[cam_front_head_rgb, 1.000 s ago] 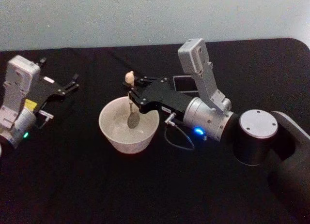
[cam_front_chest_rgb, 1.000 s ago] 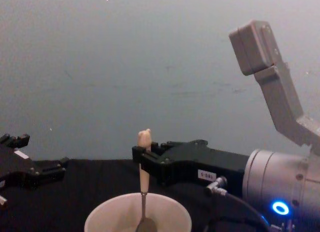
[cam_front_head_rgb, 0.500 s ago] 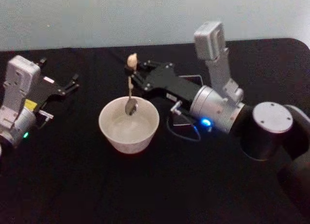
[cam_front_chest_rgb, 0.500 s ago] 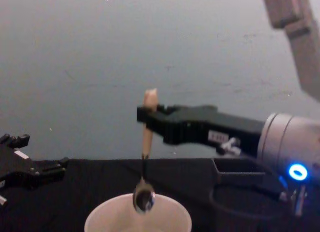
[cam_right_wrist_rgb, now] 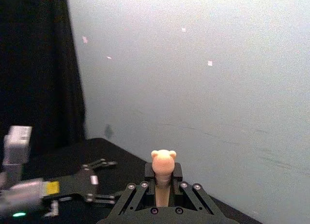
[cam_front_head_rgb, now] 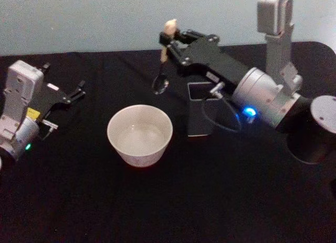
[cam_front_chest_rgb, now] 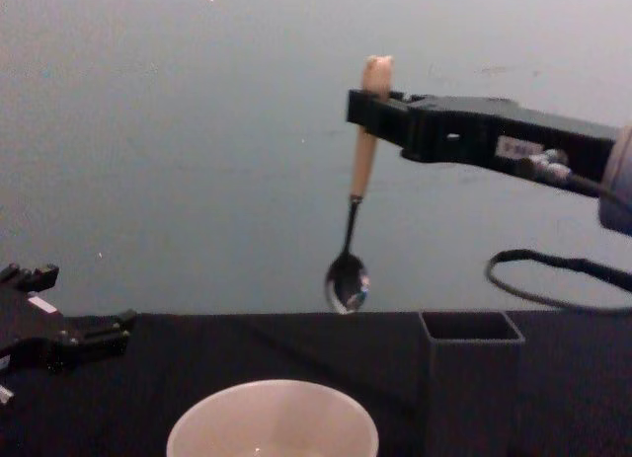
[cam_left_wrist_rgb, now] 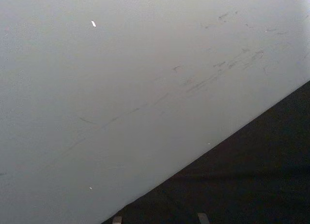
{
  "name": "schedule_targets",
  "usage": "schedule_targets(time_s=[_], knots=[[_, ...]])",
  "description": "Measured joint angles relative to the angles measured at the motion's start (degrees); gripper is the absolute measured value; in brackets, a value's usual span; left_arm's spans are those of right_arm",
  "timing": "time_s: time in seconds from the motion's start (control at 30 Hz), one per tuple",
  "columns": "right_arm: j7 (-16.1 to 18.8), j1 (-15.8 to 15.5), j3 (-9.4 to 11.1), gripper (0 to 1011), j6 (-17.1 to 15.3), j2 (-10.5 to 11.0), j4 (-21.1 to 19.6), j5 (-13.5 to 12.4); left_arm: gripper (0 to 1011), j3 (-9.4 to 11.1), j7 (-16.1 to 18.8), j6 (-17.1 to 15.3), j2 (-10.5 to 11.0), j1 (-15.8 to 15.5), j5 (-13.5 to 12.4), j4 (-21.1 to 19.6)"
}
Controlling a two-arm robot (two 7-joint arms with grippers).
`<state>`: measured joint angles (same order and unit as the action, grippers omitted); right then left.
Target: Pick up the stirring spoon with one hand, stir inside the cup, then place it back in its original position.
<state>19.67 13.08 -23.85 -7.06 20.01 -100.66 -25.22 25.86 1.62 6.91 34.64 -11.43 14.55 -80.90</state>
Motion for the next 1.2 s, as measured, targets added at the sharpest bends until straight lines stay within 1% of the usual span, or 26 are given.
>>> schedule_targets(time_s=[0.07,0.17,0.27,0.3,0.33,0.4,0.53,0.7,0.87,1.2], knots=[[-1.95,-0.32,0.88,204,-1.42,0.55,-1.04,0.69,1001,0.0,0.0,0.0,0.0,0.0,0.0,0.0],[-3.32,-0.78,1.93,204,-2.38,0.92,-1.71,1.16,1001,0.0,0.0,0.0,0.0,0.0,0.0,0.0],[-3.91,-1.06,2.67,204,-2.87,1.12,-2.06,1.29,1001,0.0,0.0,0.0,0.0,0.0,0.0,0.0],[-4.27,-1.17,3.22,204,-3.14,1.25,-2.27,1.39,1002,0.0,0.0,0.0,0.0,0.0,0.0,0.0],[-4.27,-1.17,3.22,204,-3.14,1.25,-2.27,1.39,1001,0.0,0.0,0.0,0.0,0.0,0.0,0.0],[-4.97,-1.31,4.12,204,-3.36,1.32,-2.38,1.85,1001,0.0,0.0,0.0,0.0,0.0,0.0,0.0],[-5.7,-1.3,4.8,204,-3.75,1.09,-2.2,2.45,1001,0.0,0.0,0.0,0.0,0.0,0.0,0.0],[-6.01,-1.33,5.54,204,-4.5,0.92,-1.87,2.92,1001,0.0,0.0,0.0,0.0,0.0,0.0,0.0],[-5.71,-2.02,6.37,204,-5.45,1.25,-2.35,2.89,1001,0.0,0.0,0.0,0.0,0.0,0.0,0.0],[-5.59,-3.23,6.67,204,-6.97,1.71,-2.35,3.24,1001,0.0,0.0,0.0,0.0,0.0,-0.01,0.0]])
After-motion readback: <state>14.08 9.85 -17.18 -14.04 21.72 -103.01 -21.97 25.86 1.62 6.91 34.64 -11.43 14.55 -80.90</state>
